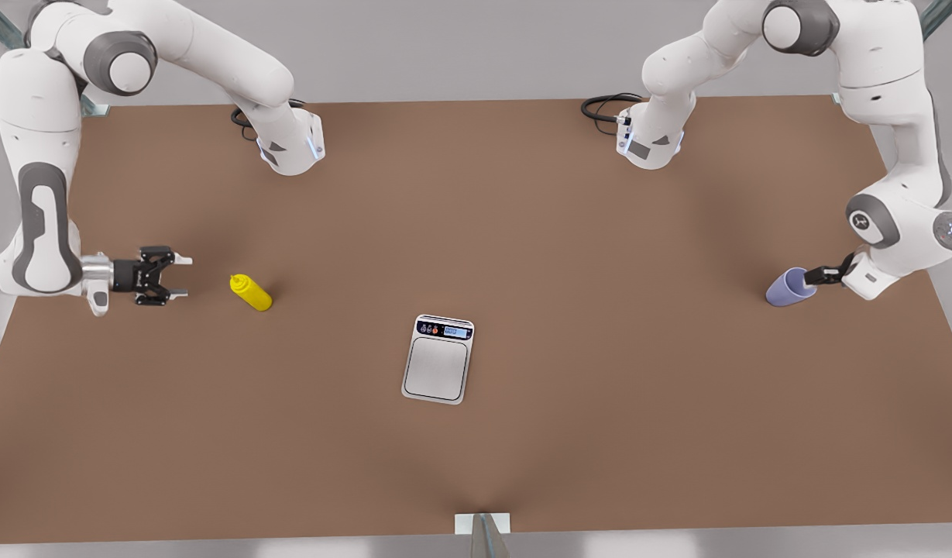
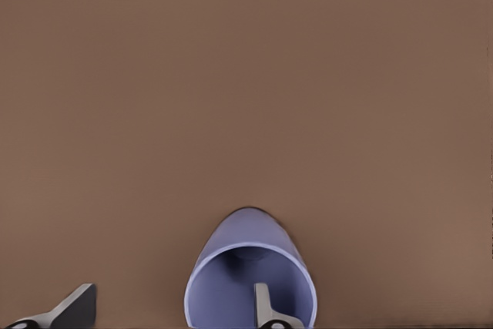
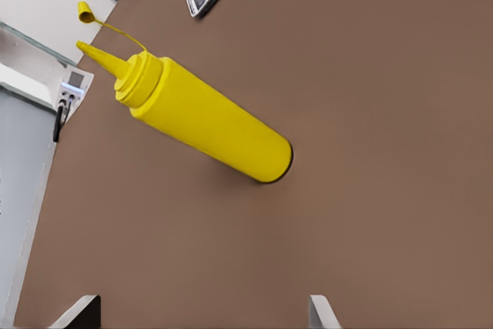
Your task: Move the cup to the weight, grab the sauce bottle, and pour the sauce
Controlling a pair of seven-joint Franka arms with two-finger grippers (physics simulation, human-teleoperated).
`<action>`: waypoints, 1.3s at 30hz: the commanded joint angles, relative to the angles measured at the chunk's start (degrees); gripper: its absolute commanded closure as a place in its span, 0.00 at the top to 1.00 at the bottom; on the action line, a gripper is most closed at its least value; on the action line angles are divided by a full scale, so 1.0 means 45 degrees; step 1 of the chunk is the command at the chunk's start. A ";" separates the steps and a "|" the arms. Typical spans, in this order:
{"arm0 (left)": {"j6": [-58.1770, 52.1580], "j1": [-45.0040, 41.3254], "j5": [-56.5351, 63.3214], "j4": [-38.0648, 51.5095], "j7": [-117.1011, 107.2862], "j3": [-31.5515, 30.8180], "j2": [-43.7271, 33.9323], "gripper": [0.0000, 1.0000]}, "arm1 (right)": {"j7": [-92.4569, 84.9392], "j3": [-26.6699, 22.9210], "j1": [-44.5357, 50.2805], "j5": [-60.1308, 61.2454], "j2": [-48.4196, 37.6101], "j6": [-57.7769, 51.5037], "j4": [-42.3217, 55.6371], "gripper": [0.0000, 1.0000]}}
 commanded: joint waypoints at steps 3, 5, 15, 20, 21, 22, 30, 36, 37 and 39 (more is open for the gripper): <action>0.0239 0.0055 -0.0370 0.0014 0.3861 0.0005 0.0381 1.00 | -1.1290 0.0002 -0.0036 0.1535 0.0501 -0.0545 0.0008 1.00; 0.0492 0.0114 -0.0370 0.0014 0.3861 0.0005 0.0615 1.00 | -1.1290 0.0002 -0.0231 0.1730 0.0735 -0.0584 0.0008 1.00; 0.0629 0.0114 -0.0409 0.0033 0.3803 -0.0015 0.0947 0.29 | -1.1270 0.0119 -0.0251 0.3019 0.1848 -0.1131 -0.0050 1.00; 0.0414 -0.0159 -0.0409 0.0073 0.3334 -0.0054 0.0830 0.21 | -1.1270 0.0158 -0.0017 0.3273 0.2122 -0.1111 -0.0031 1.00; 0.0414 -0.0198 -0.0409 0.0112 0.3217 -0.0073 0.0791 0.21 | -1.1270 0.0178 0.0061 0.3312 0.2122 -0.1111 -0.0031 1.00; -0.0014 -0.0549 -0.0409 0.0170 0.2690 -0.0074 0.0460 0.21 | -1.1251 0.0178 0.0218 0.3429 0.2122 -0.1131 -0.0031 1.00; -0.4605 -0.5941 -0.0487 0.5618 -0.8166 -0.2455 0.0946 0.21 | -1.1192 0.0178 0.0628 0.3879 0.2180 -0.1385 -0.0031 1.00; -0.4586 -0.7384 -0.0487 0.7962 -1.4496 -0.4292 0.2958 0.21 | -1.1192 0.0178 0.0862 0.3996 0.2219 -0.1639 -0.0128 1.00; -0.4586 -0.8222 -0.0468 0.8488 -1.6054 -0.4292 0.3309 0.21 | -1.1192 0.0178 0.0862 0.3996 0.2317 -0.1639 -0.0148 1.00; -0.4528 -0.9610 -0.0448 1.0614 -1.8888 -0.4292 0.4615 0.21 | -1.1270 0.0178 0.0882 0.4074 0.2395 -0.1639 -0.0246 1.00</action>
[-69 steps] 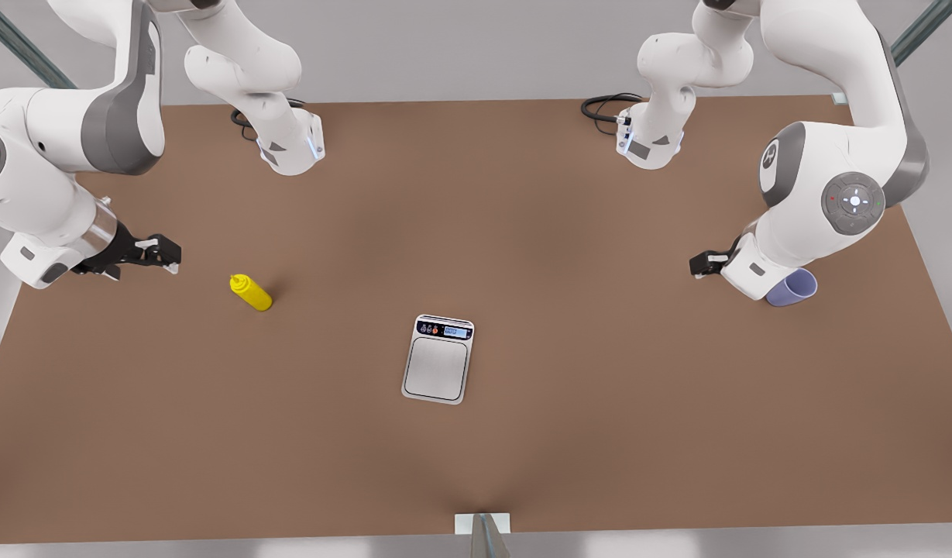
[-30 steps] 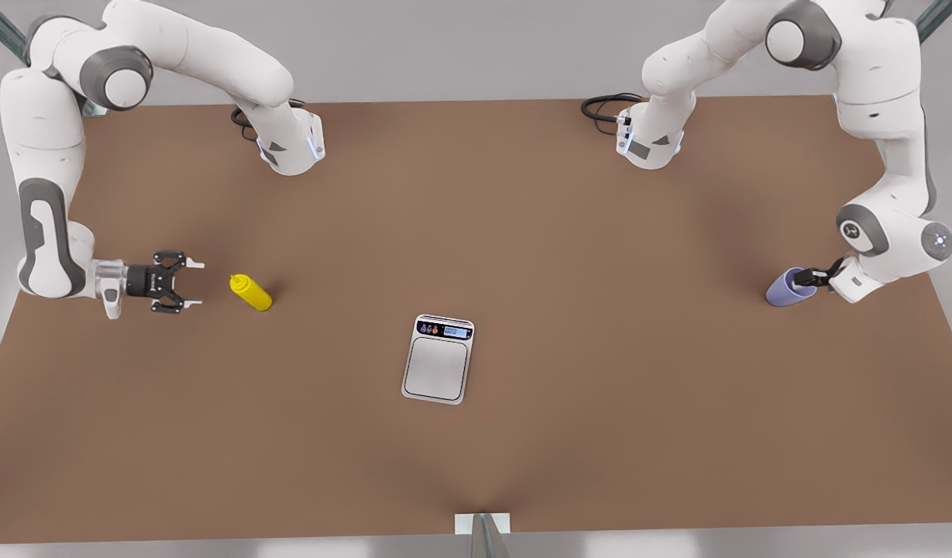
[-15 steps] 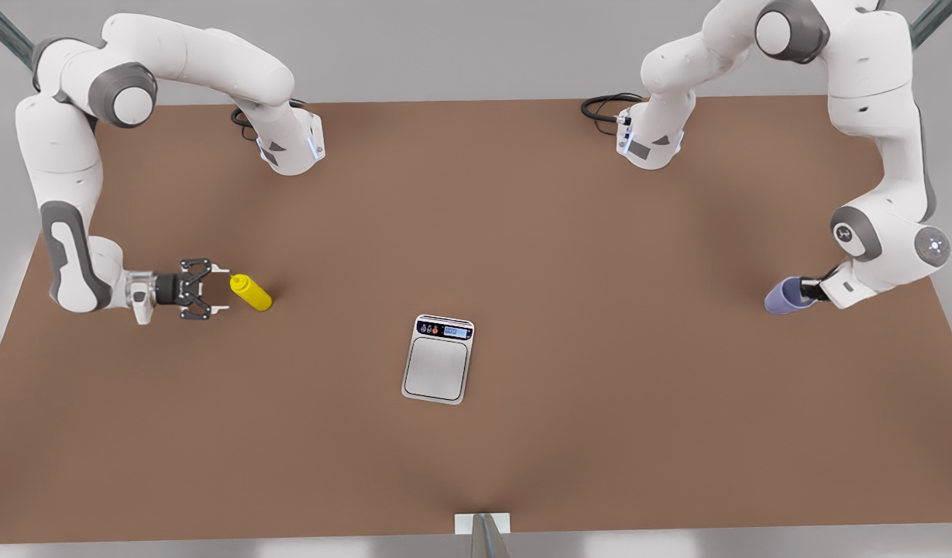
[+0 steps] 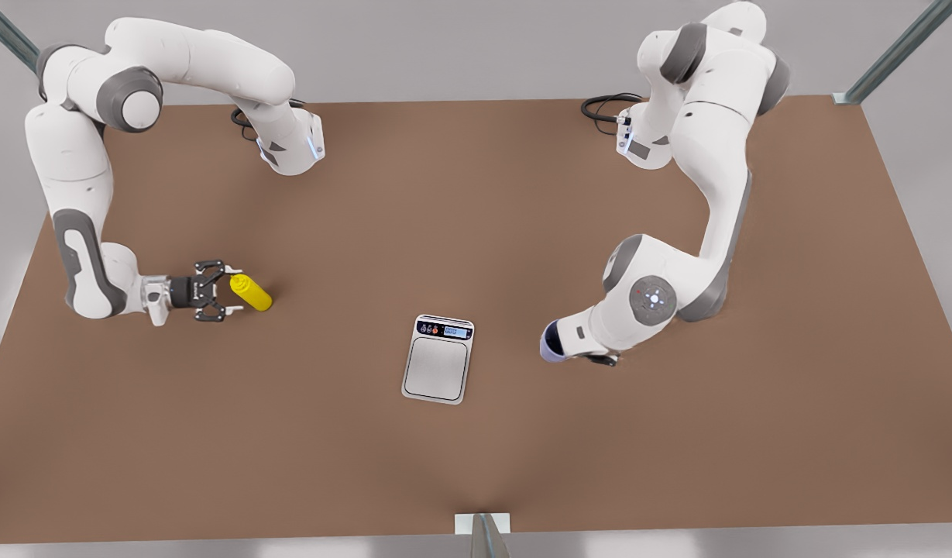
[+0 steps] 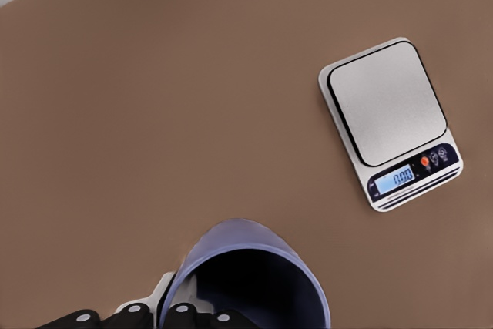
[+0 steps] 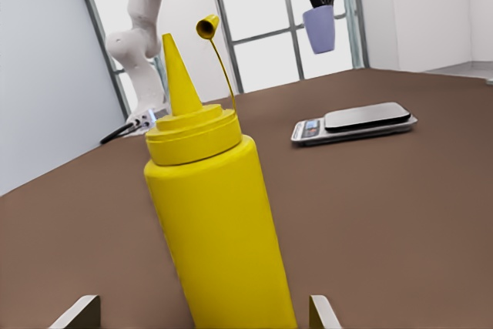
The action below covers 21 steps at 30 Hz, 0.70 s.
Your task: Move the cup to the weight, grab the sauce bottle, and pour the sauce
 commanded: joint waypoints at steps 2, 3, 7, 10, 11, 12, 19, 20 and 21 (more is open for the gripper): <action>-0.0313 -0.1538 0.0003 0.2720 -1.5069 0.0056 0.1732 0.21 | -0.1333 0.0000 0.0072 0.0066 0.0044 -0.0161 -0.0076 1.00; -0.0274 -0.2045 0.0003 0.3247 -1.6239 0.0464 0.2006 0.21 | -0.1333 0.0000 0.0111 0.0066 0.0044 -0.0142 -0.0077 1.00; 0.0076 -0.3550 -0.0016 0.4889 -1.6847 0.0895 0.3256 0.21 | -0.1333 0.0019 0.0228 0.0183 0.0102 -0.0142 -0.0077 1.00; 0.1093 -0.3804 -0.0036 0.5259 -1.6827 0.0837 0.3744 0.21 | -0.1352 0.0000 0.0248 0.0339 0.0200 -0.0142 -0.0077 1.00; 0.1659 -0.3941 -0.0036 0.5338 -1.6846 0.0837 0.3920 0.21 | -0.1352 0.0000 0.0325 0.0359 0.0200 -0.0142 -0.0077 1.00; 0.1990 -0.3980 -0.0036 0.5338 -1.6846 0.0837 0.3998 0.21 | -0.1333 0.0000 0.0345 0.0417 0.0200 -0.0142 -0.0077 1.00; 0.2402 -0.4097 -0.0036 0.5338 -1.6729 0.0856 0.4545 0.21 | -0.1333 0.0000 0.0814 0.0867 0.0200 -0.0142 -0.0174 1.00; 0.2363 -0.4117 -0.0036 0.5318 -1.6651 0.0856 0.4545 0.21 | -0.1333 0.0000 0.0814 0.0867 0.0200 -0.0142 -0.0174 1.00; 0.2324 -0.4117 -0.0036 0.5318 -1.6632 0.0876 0.4545 0.21 | -0.1333 0.0000 0.0833 0.0886 0.0200 -0.0142 -0.0174 1.00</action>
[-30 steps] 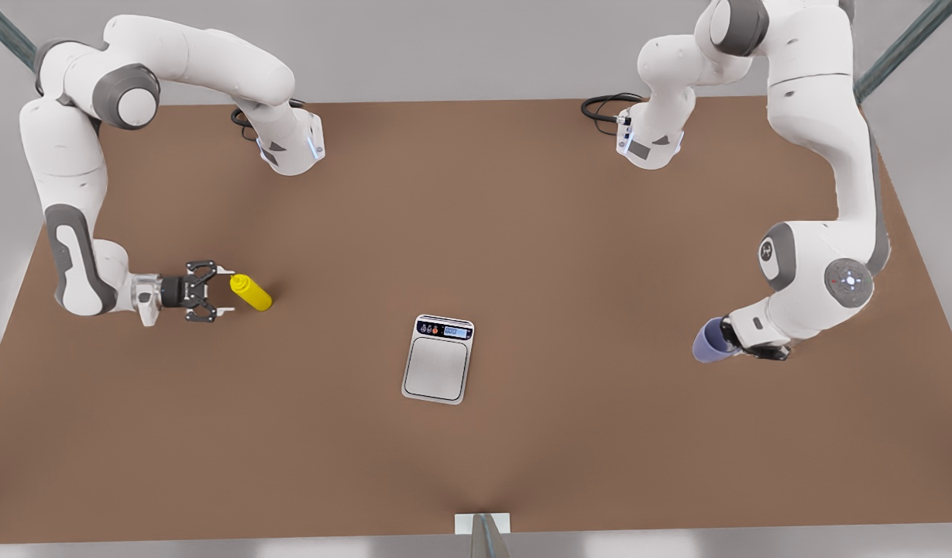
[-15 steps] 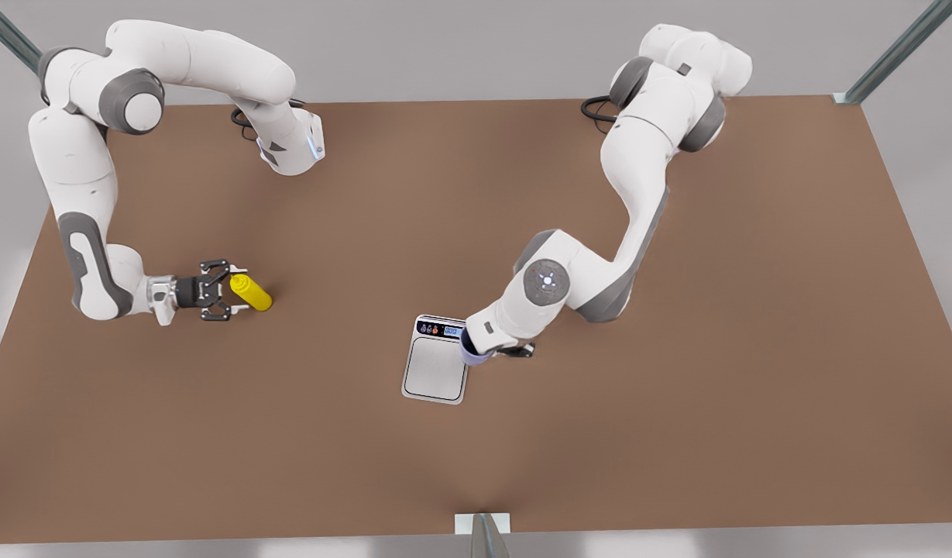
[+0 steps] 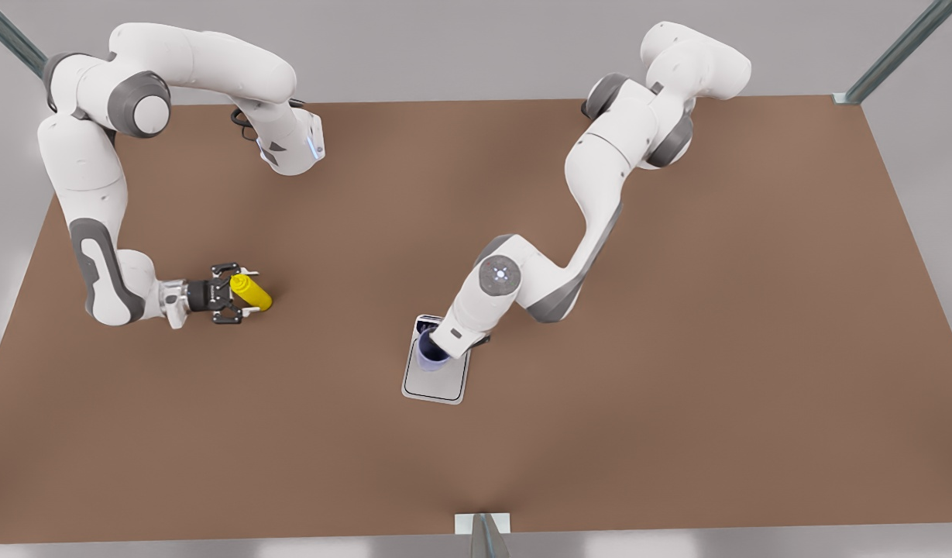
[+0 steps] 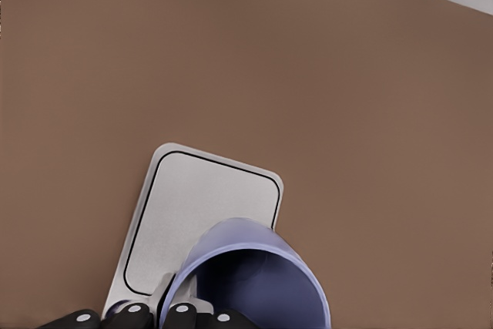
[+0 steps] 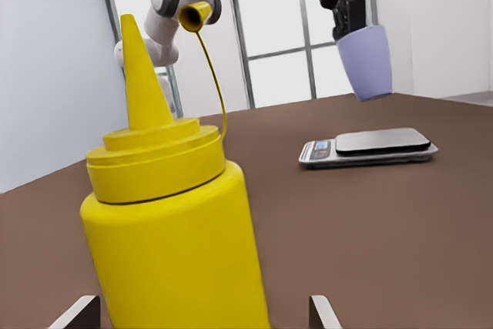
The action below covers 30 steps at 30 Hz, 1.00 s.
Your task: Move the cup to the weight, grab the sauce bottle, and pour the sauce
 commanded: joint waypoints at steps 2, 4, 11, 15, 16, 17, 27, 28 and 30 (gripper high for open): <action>0.0257 -0.0012 -0.0027 -0.0064 -0.5083 0.0009 0.0092 0.21 | -0.0411 0.0002 0.0074 0.0131 -0.0012 -0.0016 -0.0006 1.00; -0.0290 0.0008 -0.0007 -0.0084 -0.5083 0.0009 0.0170 0.21 | -0.0372 0.0002 0.0074 0.0131 -0.0012 -0.0016 0.0014 1.00; 0.0119 0.0008 0.0032 -0.0162 -0.5063 0.0048 0.0600 0.21 | -0.0352 0.0002 0.0093 0.0132 -0.0012 -0.0016 0.0033 0.83; 0.0237 0.0008 0.0032 -0.0162 -0.5063 0.0068 0.0659 0.21 | -0.0352 0.0003 0.0093 0.0131 -0.0012 -0.0016 0.0033 0.65; 0.0315 0.0027 0.0032 -0.0162 -0.4985 0.0068 0.0717 0.24 | -0.0352 0.0002 0.0093 0.0131 -0.0012 -0.0035 0.0033 0.59; 0.0315 0.0027 0.0032 -0.0162 -0.4985 0.0068 0.0698 0.42 | -0.0352 0.0022 0.0093 0.0131 -0.0012 -0.0055 0.0053 0.57; -0.0524 0.0086 -0.0085 -0.0162 -0.5278 -0.0069 -0.0083 0.94 | 0.0019 0.0022 0.0093 0.0229 -0.0031 -0.0504 0.0229 0.51; -0.1129 0.0144 -0.0085 -0.0162 -0.5239 -0.0049 -0.0376 0.96 | 0.0077 0.0022 0.0132 0.0248 -0.0089 -0.0524 0.0267 0.51; -0.5578 0.1804 -0.0203 -0.0162 -0.3407 -0.0558 -0.2192 1.00 | 0.0546 0.0158 0.0308 0.0249 -0.0187 -0.0641 0.0560 0.51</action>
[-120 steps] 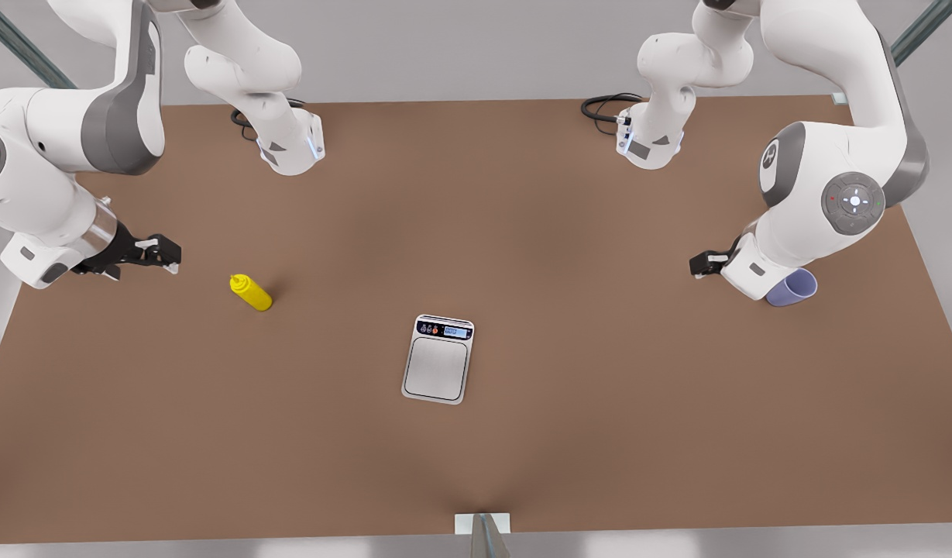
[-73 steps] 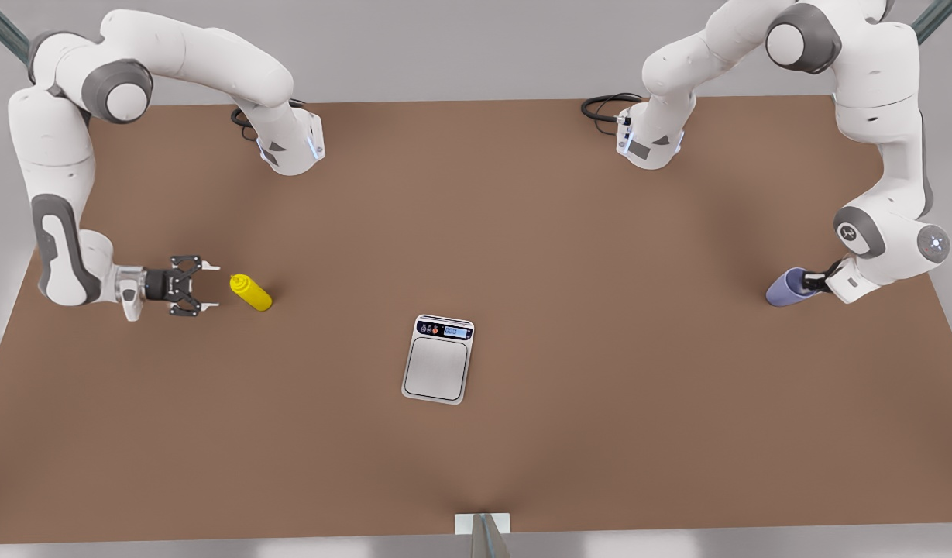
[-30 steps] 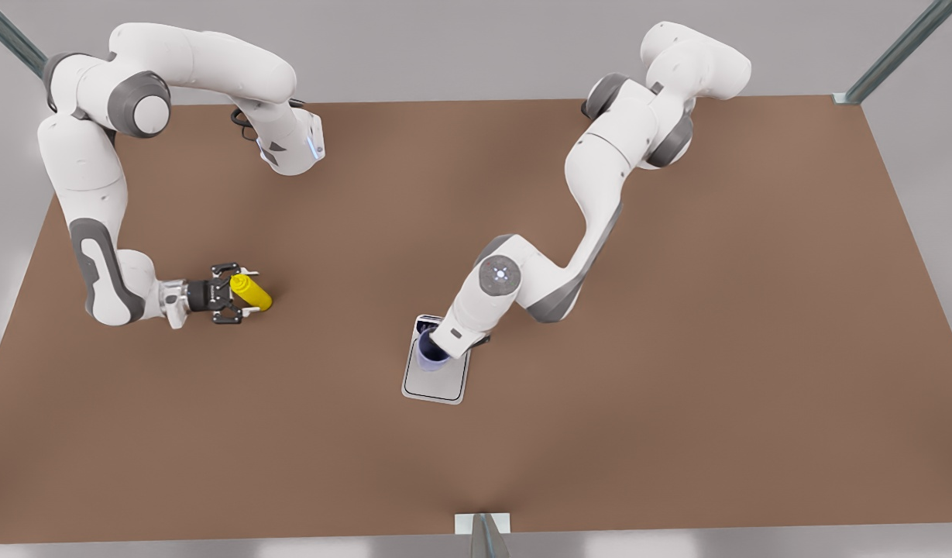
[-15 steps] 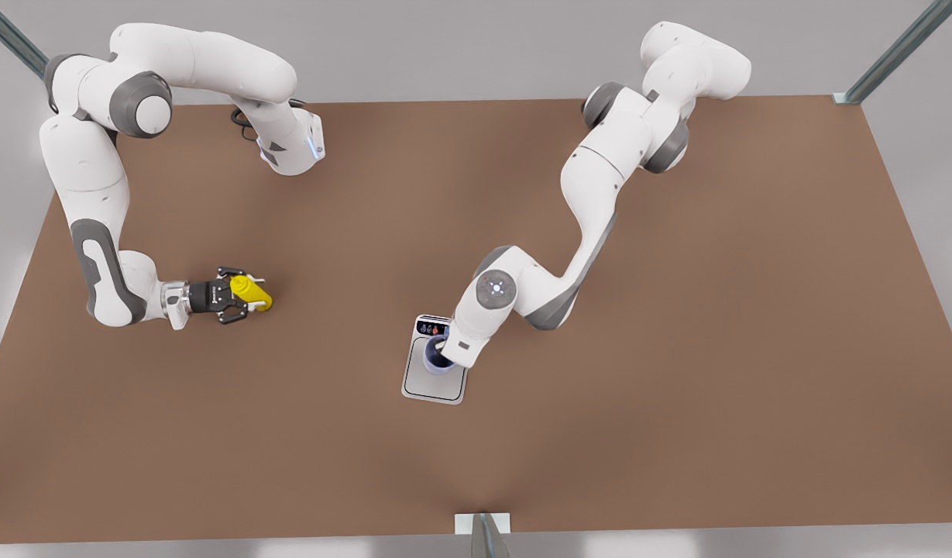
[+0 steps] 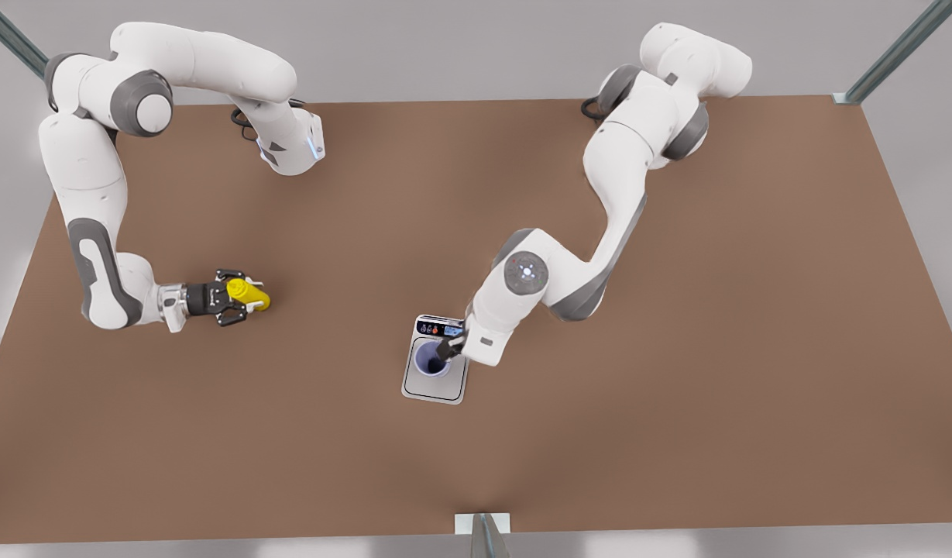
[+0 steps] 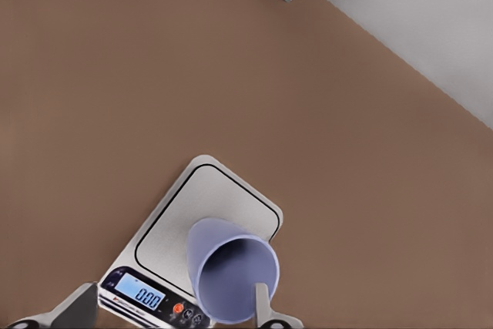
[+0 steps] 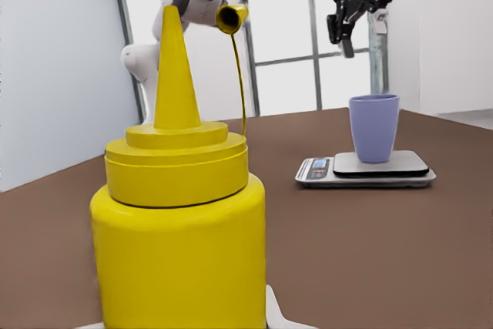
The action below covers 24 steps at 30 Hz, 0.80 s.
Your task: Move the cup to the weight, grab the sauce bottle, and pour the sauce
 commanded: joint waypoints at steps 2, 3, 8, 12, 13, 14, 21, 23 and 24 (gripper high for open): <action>-0.9700 0.1814 0.3471 0.0051 0.8585 -0.0107 -0.1825 1.00 | 0.1547 0.0482 0.0127 0.0174 -0.0174 -0.0226 0.0432 0.51; -1.0523 0.2653 0.4041 0.0071 1.0777 -0.0107 -0.2625 1.00 | 0.1781 0.0483 0.0498 0.0389 -0.0174 -0.0226 0.0705 0.51; -0.7121 0.5077 0.1717 -0.8115 1.3768 0.0577 -0.8897 1.00 | 0.4905 0.0404 0.2958 0.0917 -0.1130 0.0710 0.2053 0.52; -0.8688 0.5995 0.0896 -0.7761 1.3593 0.0577 -0.8877 1.00 | 0.7034 0.0288 0.4911 0.0917 -0.1951 0.2253 0.2365 0.52; -0.8765 0.5995 0.0683 -0.7781 1.3592 0.0576 -0.8876 1.00 | 0.7951 0.0170 0.5380 0.0839 -0.2107 0.2605 0.2502 0.52; -0.9059 0.6054 0.0583 -0.7781 1.3631 0.0577 -0.8837 1.00 | 0.9144 -0.0006 0.5947 0.0546 -0.2224 0.2958 0.2736 0.53; -0.9117 0.6230 0.0583 -0.7800 1.3670 0.0557 -0.8720 1.00 | 1.3714 -0.3657 1.1278 0.0077 -0.2166 0.4208 0.4064 0.53; -0.9137 0.6230 0.0564 -0.7839 1.3690 0.0557 -0.8720 1.00 | 1.5043 -0.4302 1.2314 -0.0001 -0.2010 0.4560 0.4475 0.53; -0.9156 0.6230 0.0564 -0.7859 1.3670 0.0557 -0.8720 1.00 | 1.5551 -0.4517 1.2666 -0.0118 -0.1913 0.4657 0.4670 0.53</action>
